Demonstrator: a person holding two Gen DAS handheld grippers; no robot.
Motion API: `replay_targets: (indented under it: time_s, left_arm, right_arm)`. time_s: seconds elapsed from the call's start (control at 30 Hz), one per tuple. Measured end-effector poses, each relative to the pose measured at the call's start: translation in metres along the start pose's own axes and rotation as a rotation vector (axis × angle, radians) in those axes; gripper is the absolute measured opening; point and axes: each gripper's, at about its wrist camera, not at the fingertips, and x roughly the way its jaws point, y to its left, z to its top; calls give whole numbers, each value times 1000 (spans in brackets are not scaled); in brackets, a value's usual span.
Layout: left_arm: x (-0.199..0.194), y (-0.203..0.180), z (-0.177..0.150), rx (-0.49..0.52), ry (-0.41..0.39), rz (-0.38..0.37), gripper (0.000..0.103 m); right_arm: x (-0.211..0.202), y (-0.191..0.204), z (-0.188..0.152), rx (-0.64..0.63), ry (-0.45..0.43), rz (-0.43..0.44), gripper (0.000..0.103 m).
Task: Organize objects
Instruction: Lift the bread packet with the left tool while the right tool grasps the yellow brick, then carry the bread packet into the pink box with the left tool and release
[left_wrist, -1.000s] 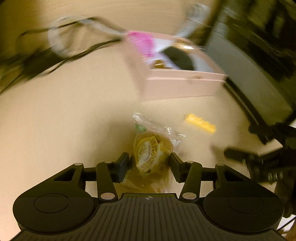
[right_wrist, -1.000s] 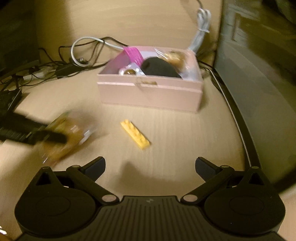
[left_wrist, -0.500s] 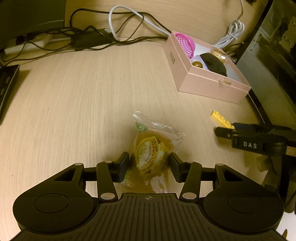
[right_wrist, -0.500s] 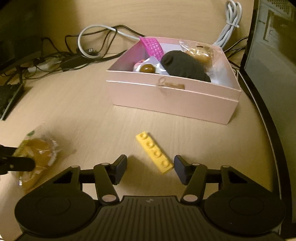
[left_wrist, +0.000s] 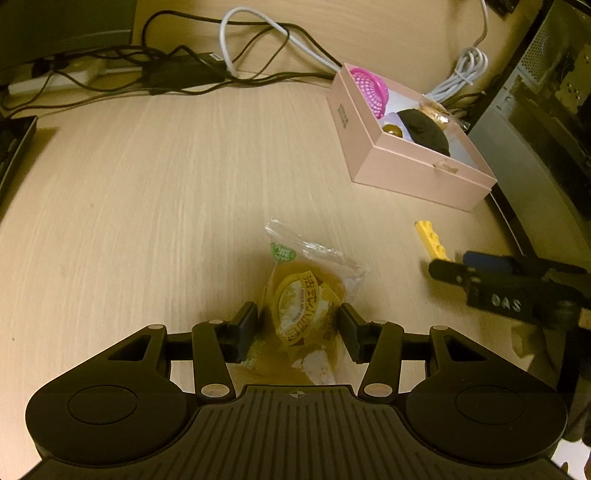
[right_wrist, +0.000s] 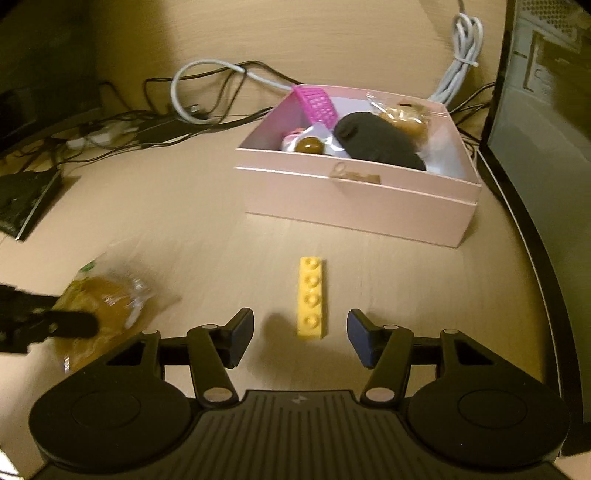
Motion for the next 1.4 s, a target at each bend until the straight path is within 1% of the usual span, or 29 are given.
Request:
replay_targets:
  time_s: [0.1,0.2,0.23,0.27,0.3,0.37,0.47,0.53,0.67,0.8,0.9,1.07,1.17,1.3,1.4]
  left_arm:
    - [0,-1,0,9,2,0,53]
    - [0,-1,0,13,3,-1,53]
    - [0,-1,0,13,2,-1,53]
    - [0,-1,-1,15,2,0,53]
    - [0,-1,-1,16,2,-1,54]
    - [0,-1,-2,17,1,-3,54]
    - [2,0,-1,13,4,-8,54]
    - [4,1,0,5,12,-16,55]
    - [5,2,0,-3,13,-27,55]
    - [5,-1,-1,21,16,-34,55]
    - [5,-4,-2,34,20,-34,55]
    - [7,-5,0,25,26,-40,54]
    - [7,-9,1,28,34,-60,53]
    - [9,-22,0,63,49,-93,52]
    - [5,-32,5,91,36,-122,51]
  right_arm:
    - [10,1,6,-6,-9,-20,57]
    - [21,5,12,-13,-6,-22,56]
    - [24,6,14,-16,-4,-21,51]
    - [26,8,15,-20,1,-16,44]
    - [27,10,15,-25,1,-16,42]
    - [25,15,16,-36,2,8,29]
    - [20,20,12,-46,16,28,17]
    - [17,23,9,-57,25,21,14]
    - [4,23,5,-53,24,11,14]
    - [-13,18,1,-40,14,1,14]
    - [-25,13,-2,-19,8,-1,14]
    - [-36,1,-10,29,14,-9,14]
    - [-46,-5,-15,49,9,-17,14]
    - [-61,-12,-20,72,-12,-13,14]
    - [-69,-18,-23,100,-23,-5,14]
